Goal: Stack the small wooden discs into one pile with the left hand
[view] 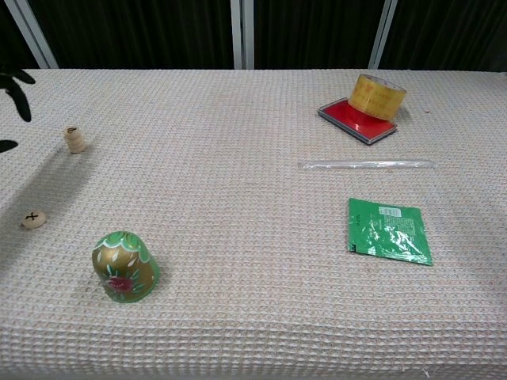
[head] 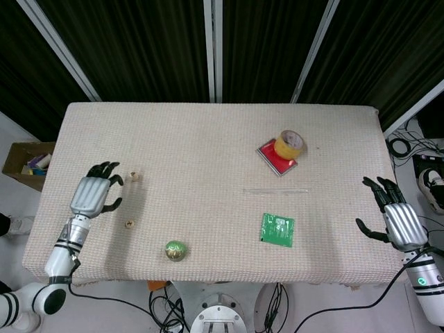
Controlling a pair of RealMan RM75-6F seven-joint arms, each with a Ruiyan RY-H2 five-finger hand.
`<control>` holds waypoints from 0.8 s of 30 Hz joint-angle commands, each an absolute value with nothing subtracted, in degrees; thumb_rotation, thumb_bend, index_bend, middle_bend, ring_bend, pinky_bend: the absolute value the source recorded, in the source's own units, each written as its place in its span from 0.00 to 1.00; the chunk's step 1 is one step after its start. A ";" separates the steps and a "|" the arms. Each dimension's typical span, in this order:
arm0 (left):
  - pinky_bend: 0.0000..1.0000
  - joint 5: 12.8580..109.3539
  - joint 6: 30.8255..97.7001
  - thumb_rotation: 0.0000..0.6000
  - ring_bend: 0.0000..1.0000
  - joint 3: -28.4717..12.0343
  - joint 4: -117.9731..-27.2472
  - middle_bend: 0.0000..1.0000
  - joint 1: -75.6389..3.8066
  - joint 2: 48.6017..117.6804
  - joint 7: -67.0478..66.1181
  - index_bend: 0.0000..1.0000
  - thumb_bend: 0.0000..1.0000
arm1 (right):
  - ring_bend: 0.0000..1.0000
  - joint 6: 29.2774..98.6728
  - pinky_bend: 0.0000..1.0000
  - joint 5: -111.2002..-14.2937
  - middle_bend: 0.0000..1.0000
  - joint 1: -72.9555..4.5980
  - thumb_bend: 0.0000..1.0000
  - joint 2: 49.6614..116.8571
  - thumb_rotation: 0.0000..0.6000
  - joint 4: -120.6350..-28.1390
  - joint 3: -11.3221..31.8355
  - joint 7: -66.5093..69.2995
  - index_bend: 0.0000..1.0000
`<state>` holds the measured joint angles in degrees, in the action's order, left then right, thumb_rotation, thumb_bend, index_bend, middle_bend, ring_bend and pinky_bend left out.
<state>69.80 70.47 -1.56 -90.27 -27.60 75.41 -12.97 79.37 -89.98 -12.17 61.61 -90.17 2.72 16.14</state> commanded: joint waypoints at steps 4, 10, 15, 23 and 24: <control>0.14 74.23 70.27 1.00 0.08 3.23 -91.71 0.10 -24.01 74.95 -10.89 0.43 0.33 | 0.00 79.33 0.00 -90.42 0.17 -12.30 0.26 61.72 1.00 -90.48 2.56 15.74 0.00; 0.14 73.17 66.83 1.00 0.08 3.32 -89.59 0.10 -23.76 77.49 -10.70 0.40 0.34 | 0.00 79.68 0.00 -90.63 0.17 -12.10 0.26 61.58 1.00 -91.00 2.41 15.25 0.00; 0.14 73.40 65.62 1.00 0.08 3.36 -89.60 0.10 -23.42 78.40 -10.92 0.40 0.34 | 0.00 80.08 0.00 -90.56 0.17 -11.84 0.26 61.30 1.00 -91.40 2.41 15.02 0.00; 0.14 72.18 64.40 1.00 0.08 2.35 -87.90 0.10 -23.31 80.71 -13.67 0.40 0.35 | 0.00 80.16 0.00 -90.62 0.17 -11.81 0.26 61.37 1.00 -91.45 2.40 14.98 0.00; 0.14 72.11 64.38 1.00 0.08 2.28 -87.88 0.10 -23.25 80.75 -13.66 0.40 0.35 | 0.00 80.17 0.00 -90.61 0.17 -11.79 0.26 61.34 1.00 -91.46 2.40 14.97 0.00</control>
